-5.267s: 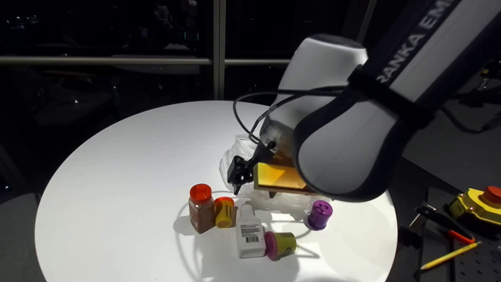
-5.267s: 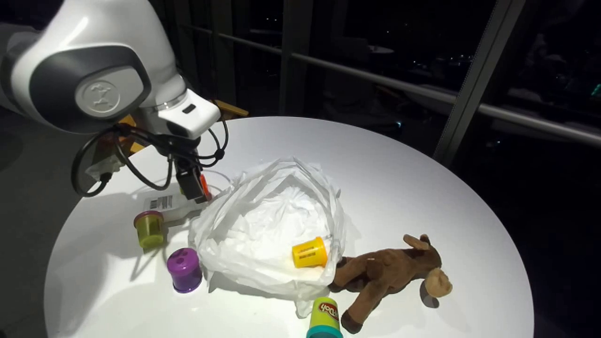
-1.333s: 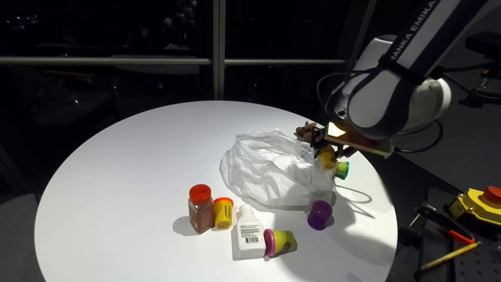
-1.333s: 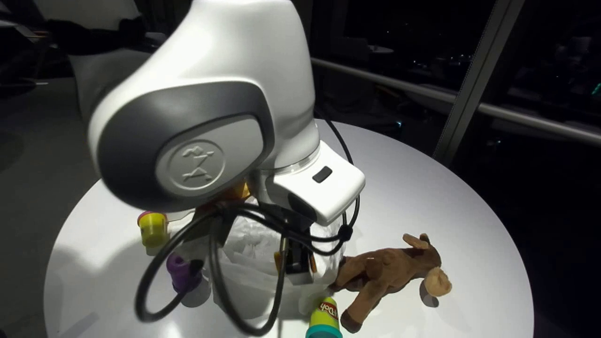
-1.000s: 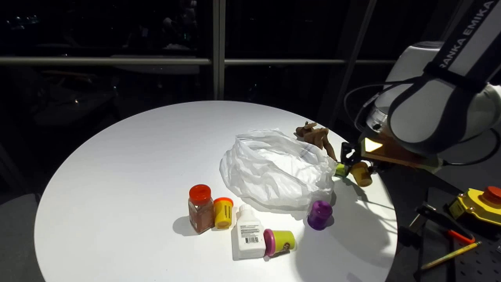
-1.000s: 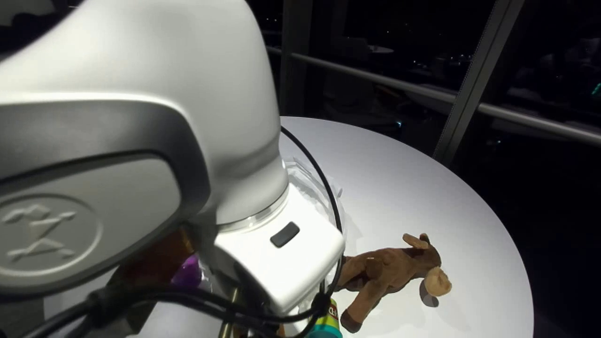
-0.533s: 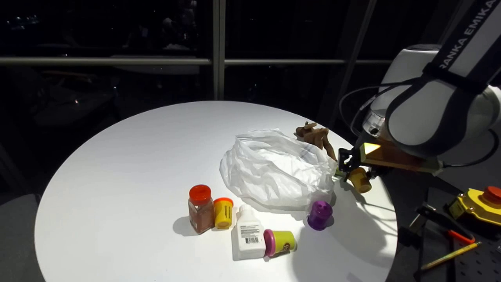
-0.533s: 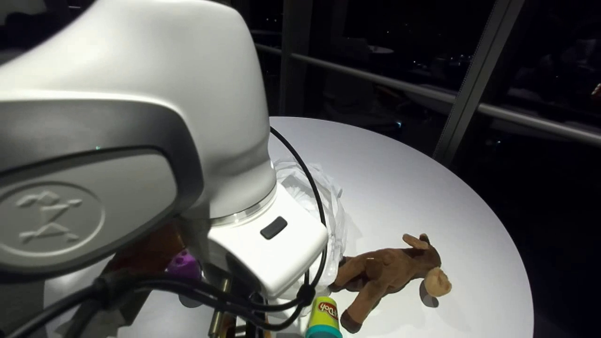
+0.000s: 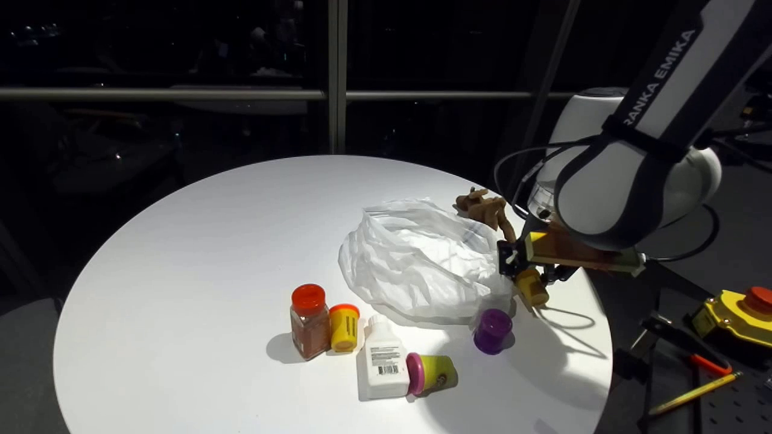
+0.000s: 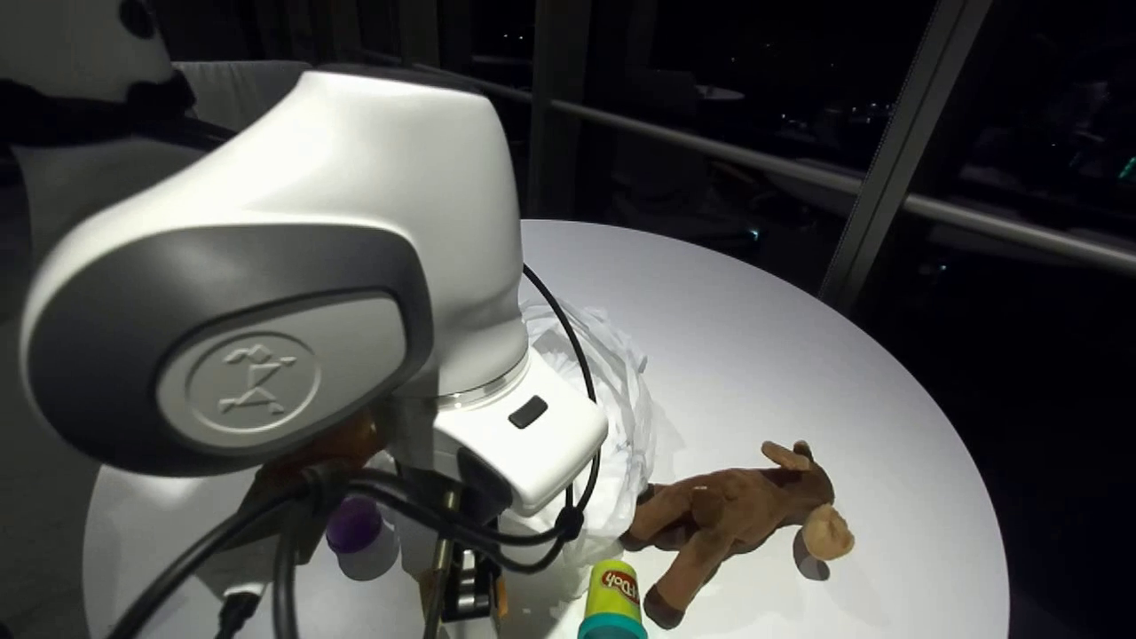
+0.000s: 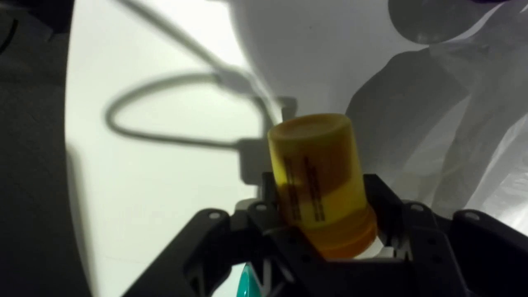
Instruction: Pick up the objects from the plastic and put them on the table
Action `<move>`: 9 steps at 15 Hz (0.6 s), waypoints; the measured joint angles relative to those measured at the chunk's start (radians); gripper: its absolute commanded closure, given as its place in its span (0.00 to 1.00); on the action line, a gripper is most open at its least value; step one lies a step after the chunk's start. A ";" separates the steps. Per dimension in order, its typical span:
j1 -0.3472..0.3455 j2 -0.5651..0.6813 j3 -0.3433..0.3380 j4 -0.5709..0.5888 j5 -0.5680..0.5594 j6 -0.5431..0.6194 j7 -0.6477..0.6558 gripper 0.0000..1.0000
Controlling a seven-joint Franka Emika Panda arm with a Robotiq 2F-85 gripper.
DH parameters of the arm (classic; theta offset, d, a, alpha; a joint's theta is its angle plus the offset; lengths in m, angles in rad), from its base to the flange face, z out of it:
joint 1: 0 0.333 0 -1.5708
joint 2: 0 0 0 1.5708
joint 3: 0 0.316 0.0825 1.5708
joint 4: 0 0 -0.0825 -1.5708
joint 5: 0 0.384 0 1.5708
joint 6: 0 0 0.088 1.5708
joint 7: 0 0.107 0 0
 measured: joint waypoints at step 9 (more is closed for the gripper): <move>0.000 0.063 -0.012 0.045 0.007 0.066 0.000 0.00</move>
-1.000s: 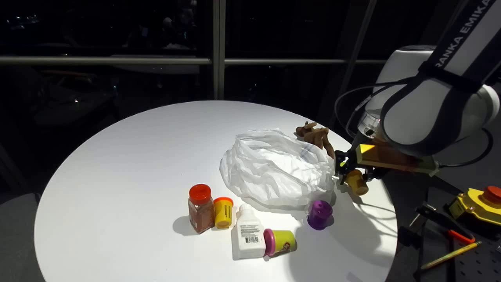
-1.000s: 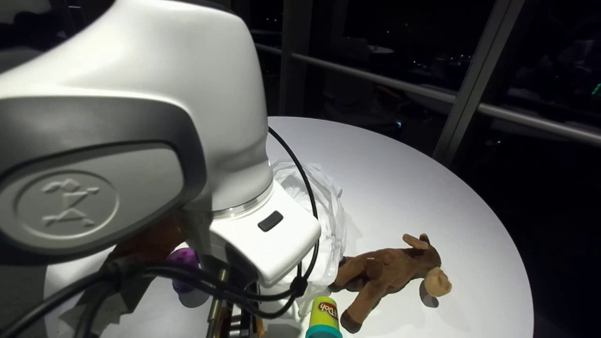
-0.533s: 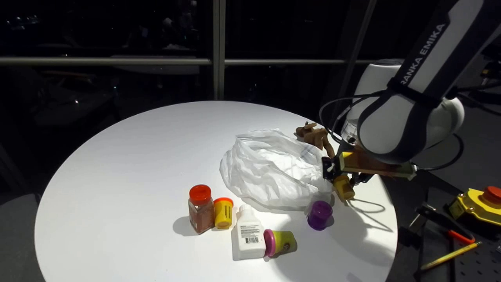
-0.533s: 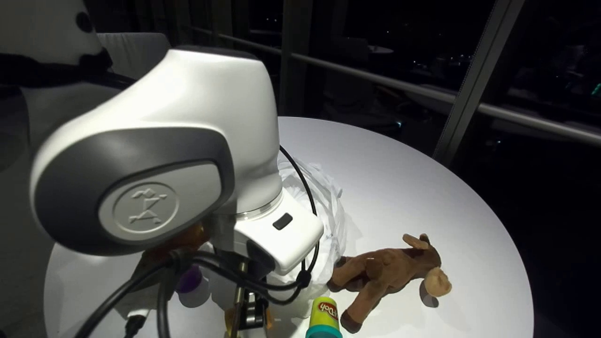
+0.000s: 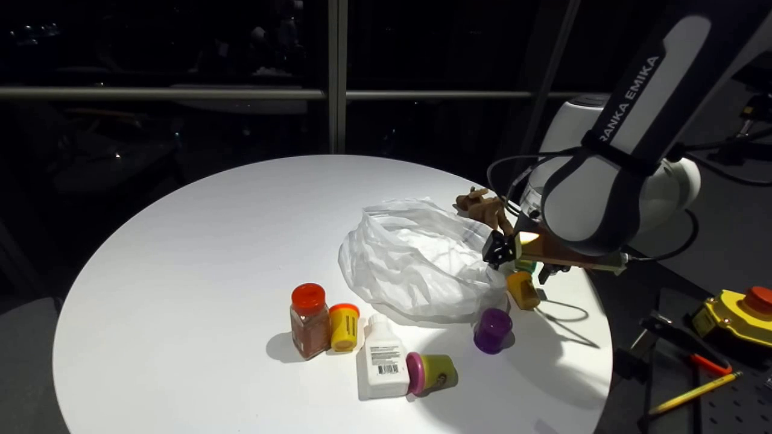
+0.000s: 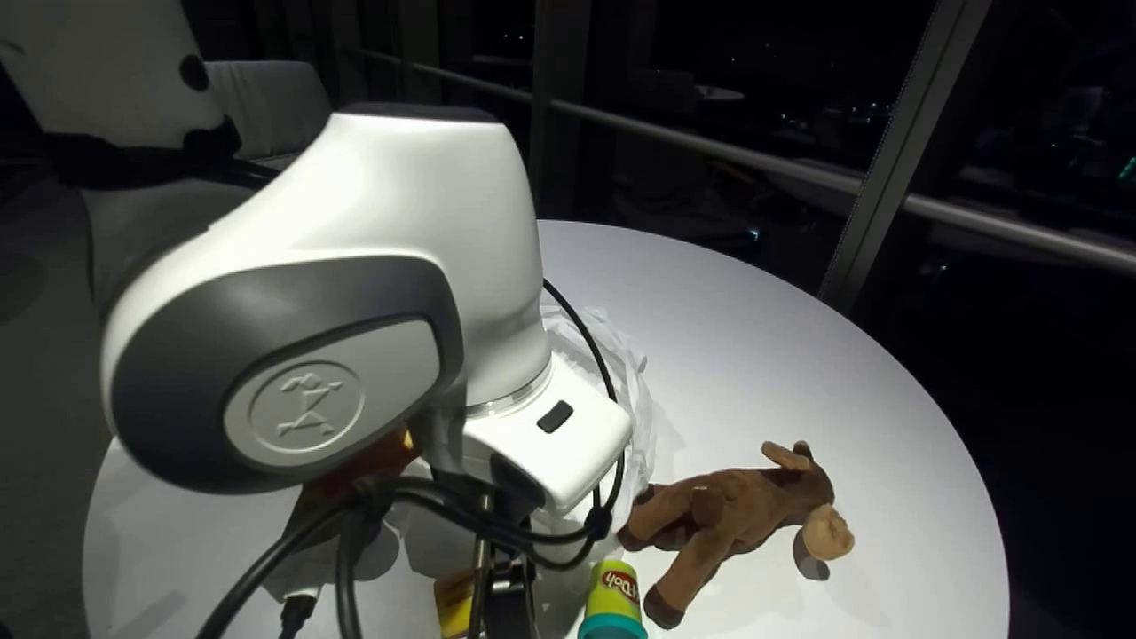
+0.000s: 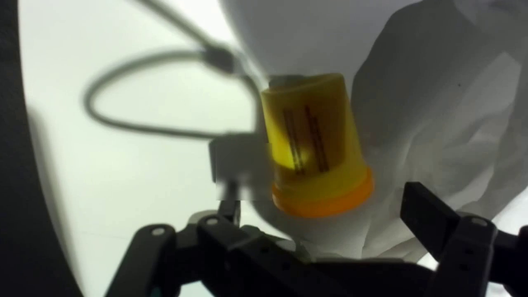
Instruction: Pick up the objects from the plastic and put them on the table
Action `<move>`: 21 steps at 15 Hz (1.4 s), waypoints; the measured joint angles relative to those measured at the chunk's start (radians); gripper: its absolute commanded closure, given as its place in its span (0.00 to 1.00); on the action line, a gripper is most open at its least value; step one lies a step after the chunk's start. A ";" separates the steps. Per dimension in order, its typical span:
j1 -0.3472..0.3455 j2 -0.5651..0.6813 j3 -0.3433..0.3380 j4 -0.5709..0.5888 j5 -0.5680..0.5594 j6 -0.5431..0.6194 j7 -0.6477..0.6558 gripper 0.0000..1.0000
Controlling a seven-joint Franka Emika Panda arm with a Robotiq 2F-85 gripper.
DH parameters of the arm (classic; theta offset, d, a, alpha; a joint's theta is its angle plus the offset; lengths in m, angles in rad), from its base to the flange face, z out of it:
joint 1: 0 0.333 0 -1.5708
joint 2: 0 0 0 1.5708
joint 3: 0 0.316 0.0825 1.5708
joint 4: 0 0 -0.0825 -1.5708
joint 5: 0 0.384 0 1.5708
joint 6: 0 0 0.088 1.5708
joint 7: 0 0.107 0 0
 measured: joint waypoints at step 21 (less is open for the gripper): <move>0.592 -0.326 -0.413 -0.145 -0.017 0.023 0.040 0.00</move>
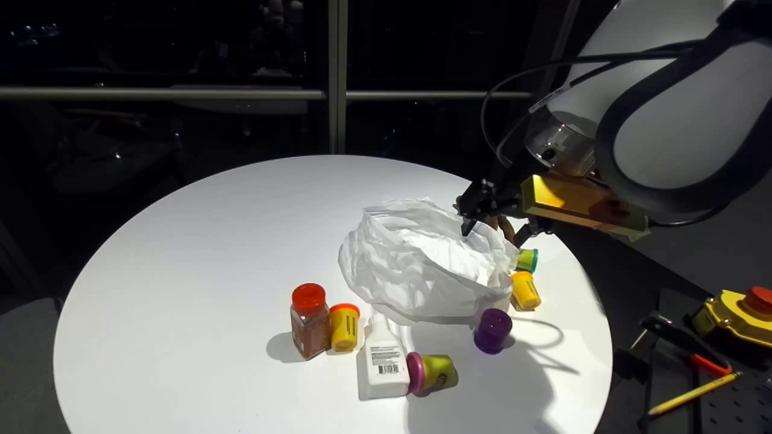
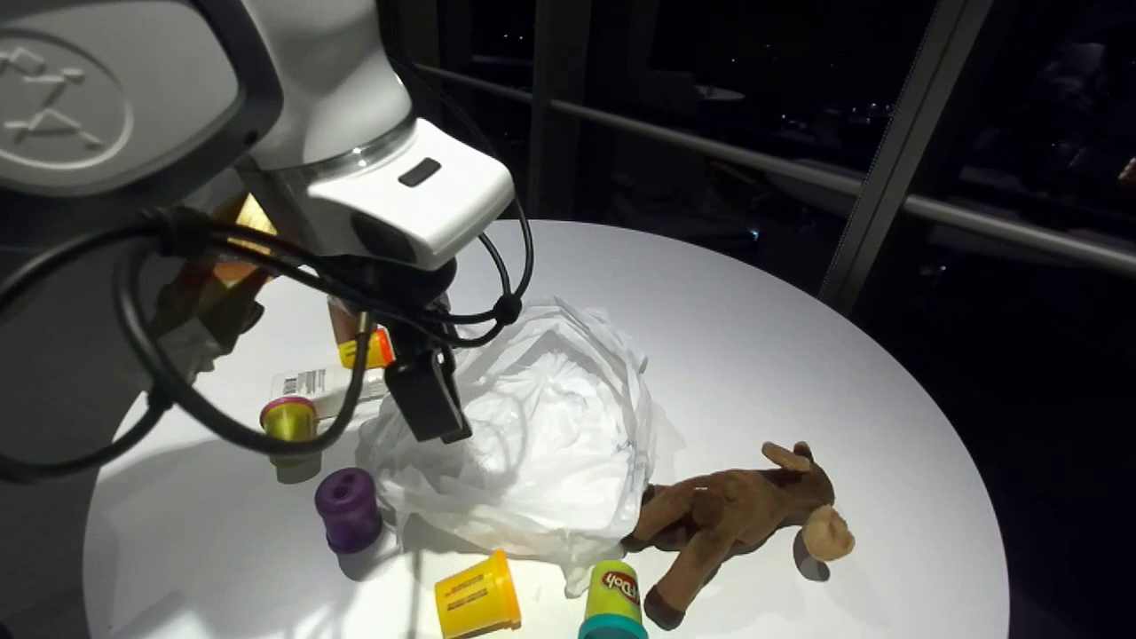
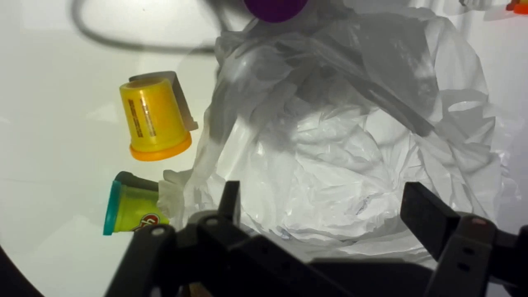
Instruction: Pick up the objects from the plastic and put them on the table
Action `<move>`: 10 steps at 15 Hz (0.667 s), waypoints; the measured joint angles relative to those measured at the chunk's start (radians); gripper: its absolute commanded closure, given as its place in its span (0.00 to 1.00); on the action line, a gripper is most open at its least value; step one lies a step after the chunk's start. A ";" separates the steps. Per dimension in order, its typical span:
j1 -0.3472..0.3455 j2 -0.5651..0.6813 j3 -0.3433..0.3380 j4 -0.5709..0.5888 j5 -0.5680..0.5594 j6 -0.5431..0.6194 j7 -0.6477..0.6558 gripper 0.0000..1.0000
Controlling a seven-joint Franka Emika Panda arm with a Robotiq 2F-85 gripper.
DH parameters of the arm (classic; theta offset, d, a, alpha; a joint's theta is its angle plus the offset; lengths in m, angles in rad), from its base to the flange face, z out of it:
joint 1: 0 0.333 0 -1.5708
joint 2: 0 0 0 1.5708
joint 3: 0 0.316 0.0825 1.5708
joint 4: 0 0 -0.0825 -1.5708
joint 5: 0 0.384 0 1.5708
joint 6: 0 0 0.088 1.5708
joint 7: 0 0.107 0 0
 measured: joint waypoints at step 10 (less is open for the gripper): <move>0.512 -0.060 -0.566 0.064 -0.467 -0.491 0.050 0.00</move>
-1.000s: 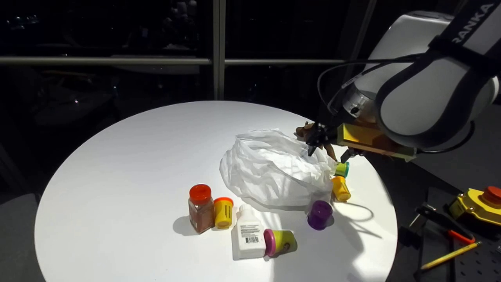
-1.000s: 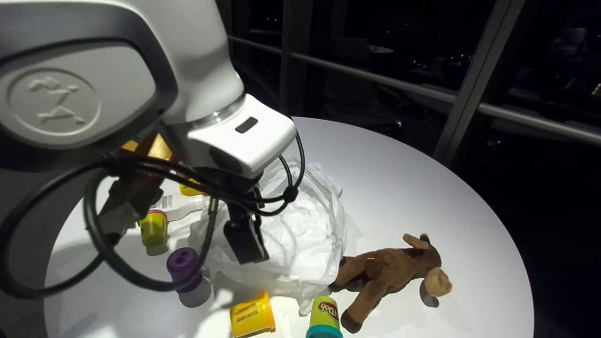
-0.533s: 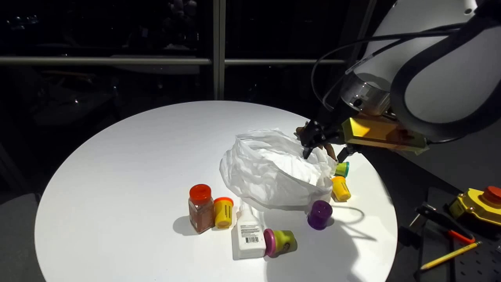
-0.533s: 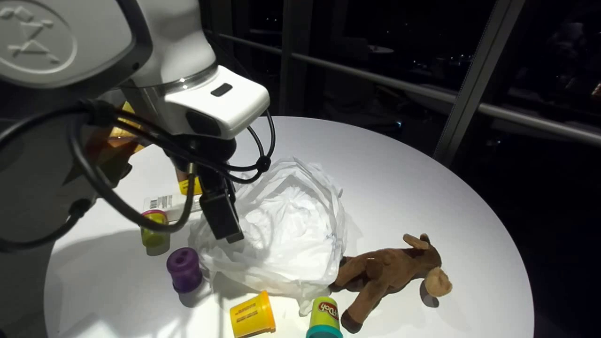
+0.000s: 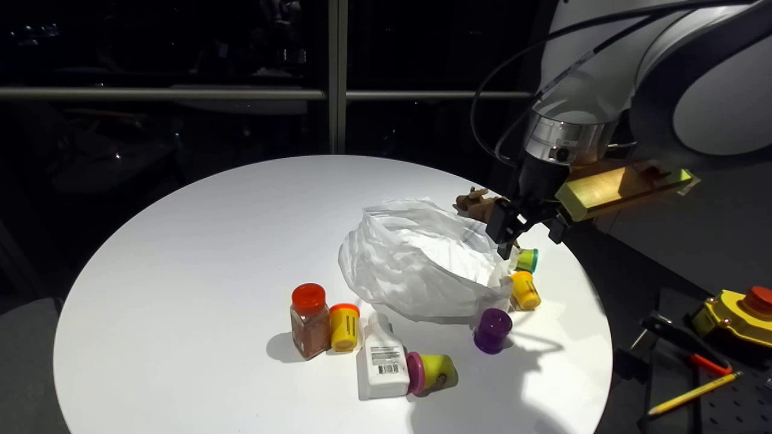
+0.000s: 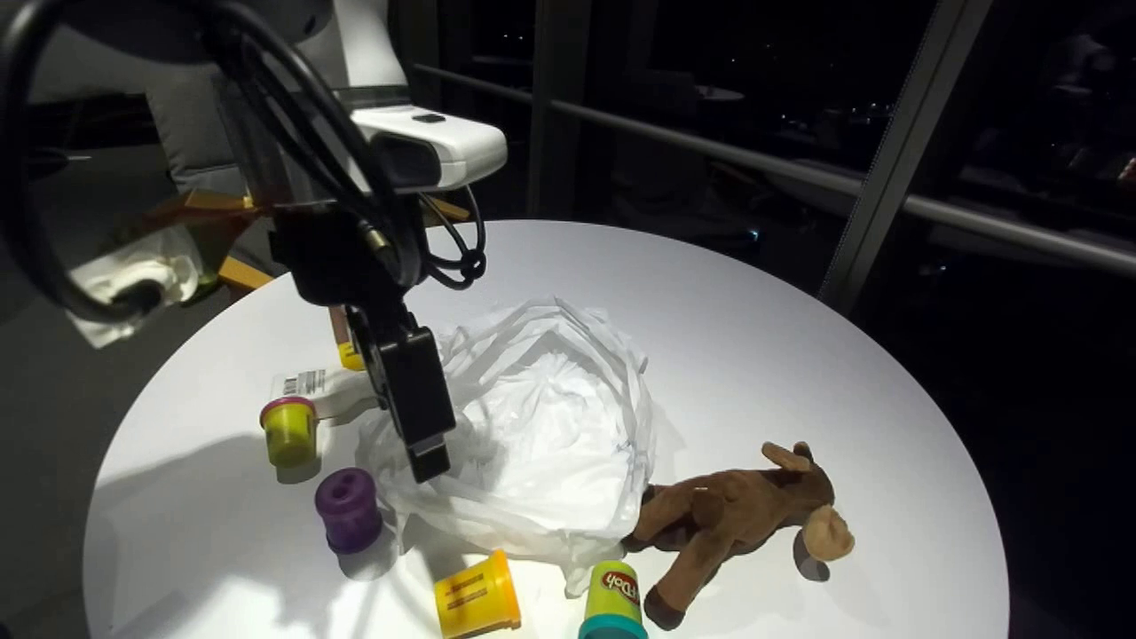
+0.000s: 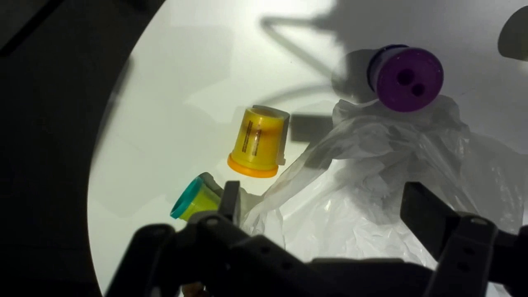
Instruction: Pick up the objects from the plastic and put them on the table
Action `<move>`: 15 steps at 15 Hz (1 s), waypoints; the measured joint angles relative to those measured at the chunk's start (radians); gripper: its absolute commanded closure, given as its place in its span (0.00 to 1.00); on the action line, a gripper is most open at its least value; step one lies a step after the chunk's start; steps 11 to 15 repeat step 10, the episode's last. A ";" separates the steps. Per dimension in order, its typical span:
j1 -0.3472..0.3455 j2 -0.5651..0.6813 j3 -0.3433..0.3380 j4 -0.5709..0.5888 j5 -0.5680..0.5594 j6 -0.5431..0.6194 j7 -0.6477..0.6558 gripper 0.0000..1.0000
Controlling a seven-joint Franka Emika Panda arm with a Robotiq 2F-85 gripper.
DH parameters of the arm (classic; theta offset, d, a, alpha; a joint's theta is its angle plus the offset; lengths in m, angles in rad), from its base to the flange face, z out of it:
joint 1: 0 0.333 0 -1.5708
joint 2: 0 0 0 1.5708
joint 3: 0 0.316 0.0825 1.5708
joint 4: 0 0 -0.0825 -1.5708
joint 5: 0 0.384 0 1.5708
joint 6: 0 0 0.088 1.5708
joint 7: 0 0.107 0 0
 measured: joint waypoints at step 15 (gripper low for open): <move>0.007 -0.015 -0.012 0.002 -0.014 -0.014 0.000 0.00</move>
